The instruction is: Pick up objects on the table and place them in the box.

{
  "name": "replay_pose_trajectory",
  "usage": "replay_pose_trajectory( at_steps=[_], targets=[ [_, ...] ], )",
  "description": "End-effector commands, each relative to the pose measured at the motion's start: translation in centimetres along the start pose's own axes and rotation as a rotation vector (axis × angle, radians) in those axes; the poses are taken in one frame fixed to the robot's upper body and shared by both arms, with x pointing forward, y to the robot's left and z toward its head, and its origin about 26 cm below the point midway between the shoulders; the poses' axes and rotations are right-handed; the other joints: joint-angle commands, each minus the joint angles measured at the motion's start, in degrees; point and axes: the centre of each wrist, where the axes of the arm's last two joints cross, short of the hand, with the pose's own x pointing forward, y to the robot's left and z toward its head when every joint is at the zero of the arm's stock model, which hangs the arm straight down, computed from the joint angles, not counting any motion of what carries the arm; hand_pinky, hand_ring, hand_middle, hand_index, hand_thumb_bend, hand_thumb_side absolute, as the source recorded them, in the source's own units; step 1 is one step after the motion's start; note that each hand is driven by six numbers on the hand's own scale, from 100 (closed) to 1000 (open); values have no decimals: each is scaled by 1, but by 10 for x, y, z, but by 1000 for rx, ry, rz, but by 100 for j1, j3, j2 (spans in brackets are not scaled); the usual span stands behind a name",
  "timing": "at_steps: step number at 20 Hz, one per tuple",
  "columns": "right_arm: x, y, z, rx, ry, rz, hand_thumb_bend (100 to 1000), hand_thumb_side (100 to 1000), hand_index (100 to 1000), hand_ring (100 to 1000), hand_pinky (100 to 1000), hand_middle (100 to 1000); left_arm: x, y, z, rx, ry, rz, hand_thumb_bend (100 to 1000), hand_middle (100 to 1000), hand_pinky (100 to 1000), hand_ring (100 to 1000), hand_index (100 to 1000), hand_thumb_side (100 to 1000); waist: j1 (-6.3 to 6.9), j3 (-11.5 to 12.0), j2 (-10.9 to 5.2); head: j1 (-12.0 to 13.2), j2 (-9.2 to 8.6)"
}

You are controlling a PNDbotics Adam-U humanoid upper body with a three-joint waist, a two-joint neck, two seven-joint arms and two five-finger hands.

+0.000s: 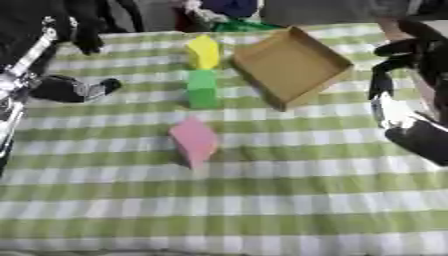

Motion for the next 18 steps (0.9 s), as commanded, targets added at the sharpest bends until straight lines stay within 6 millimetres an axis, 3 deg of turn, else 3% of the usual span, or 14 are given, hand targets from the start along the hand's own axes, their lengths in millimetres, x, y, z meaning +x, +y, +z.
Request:
replay_pose_trajectory(
  at_steps=[1,8,13,18],
  targets=[
    [4,-5,-2,11,-19,19,100,412,965,665,833,709,-3,16,-8,-118,-45,-82,578,577,613,588,845,202,8,-16,-102,15,29],
    [4,-4,-2,25,-21,18,100,411,965,666,834,709,4,18,-48,-405,-204,-159,566,596,666,602,844,176,41,-86,-134,41,29],
    [4,-4,-2,33,-19,19,100,413,965,665,834,709,16,8,-77,-568,-312,-164,553,597,669,605,840,166,63,-144,-131,45,29],
    [3,-4,-2,36,-19,20,100,414,965,665,834,709,23,-4,-95,-701,-375,-158,554,601,679,612,840,157,84,-173,-129,43,29]
  ],
)
